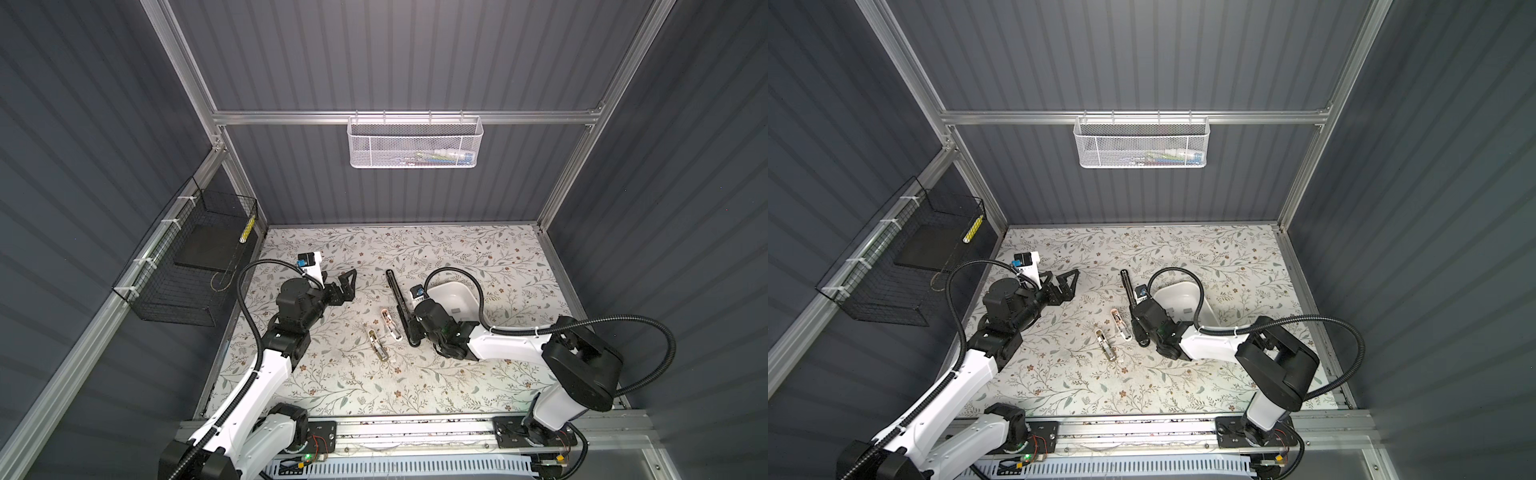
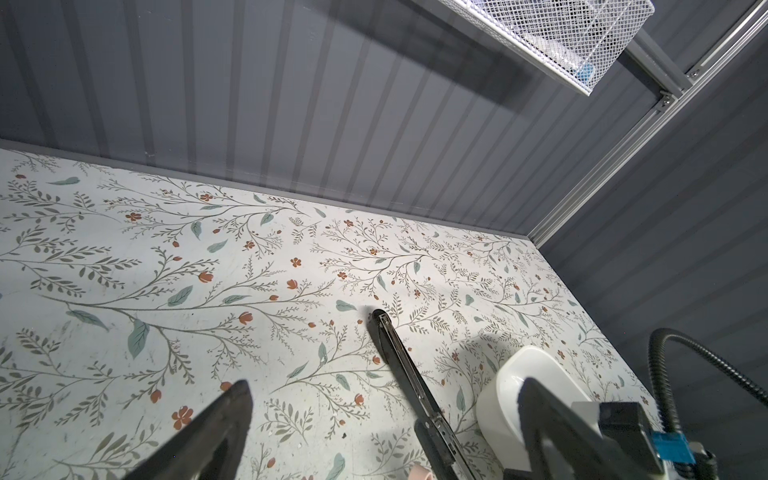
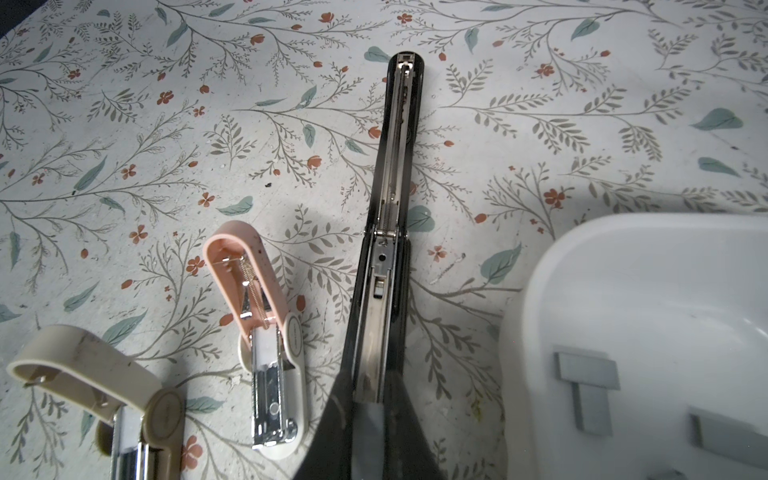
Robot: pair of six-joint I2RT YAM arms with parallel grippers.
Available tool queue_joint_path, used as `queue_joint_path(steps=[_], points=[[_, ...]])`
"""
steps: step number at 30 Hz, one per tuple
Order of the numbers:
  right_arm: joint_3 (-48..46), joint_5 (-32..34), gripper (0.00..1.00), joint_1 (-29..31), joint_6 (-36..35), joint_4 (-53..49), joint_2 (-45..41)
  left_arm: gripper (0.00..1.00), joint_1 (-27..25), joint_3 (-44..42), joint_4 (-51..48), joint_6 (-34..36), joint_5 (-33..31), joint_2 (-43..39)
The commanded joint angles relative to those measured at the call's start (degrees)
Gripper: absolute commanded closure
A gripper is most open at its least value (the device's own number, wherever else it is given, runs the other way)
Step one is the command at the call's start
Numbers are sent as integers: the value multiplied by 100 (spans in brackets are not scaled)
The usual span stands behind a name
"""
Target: Load the staples into the stapler
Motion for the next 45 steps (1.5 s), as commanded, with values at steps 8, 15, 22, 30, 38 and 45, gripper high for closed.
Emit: queue_joint_path(steps=[8,15,22,30,38,45], points=[[159,96,99,57,122,-73,204,0,-8,-47,36,-20,114,-115],[185,95,99,55,135,-98,239,0,-8,-47,44,-16,113,-116],[178,69,99,66,135,-108,202,0,-5,-63,44,-23,123,-115],[168,89,99,75,135,-107,243,0,-8,-69,44,-23,123,-132],[168,81,99,75,140,-99,290,0,-8,-73,44,-37,123,-141],[159,67,99,75,159,-108,325,0,-8,-73,44,-44,123,-141]])
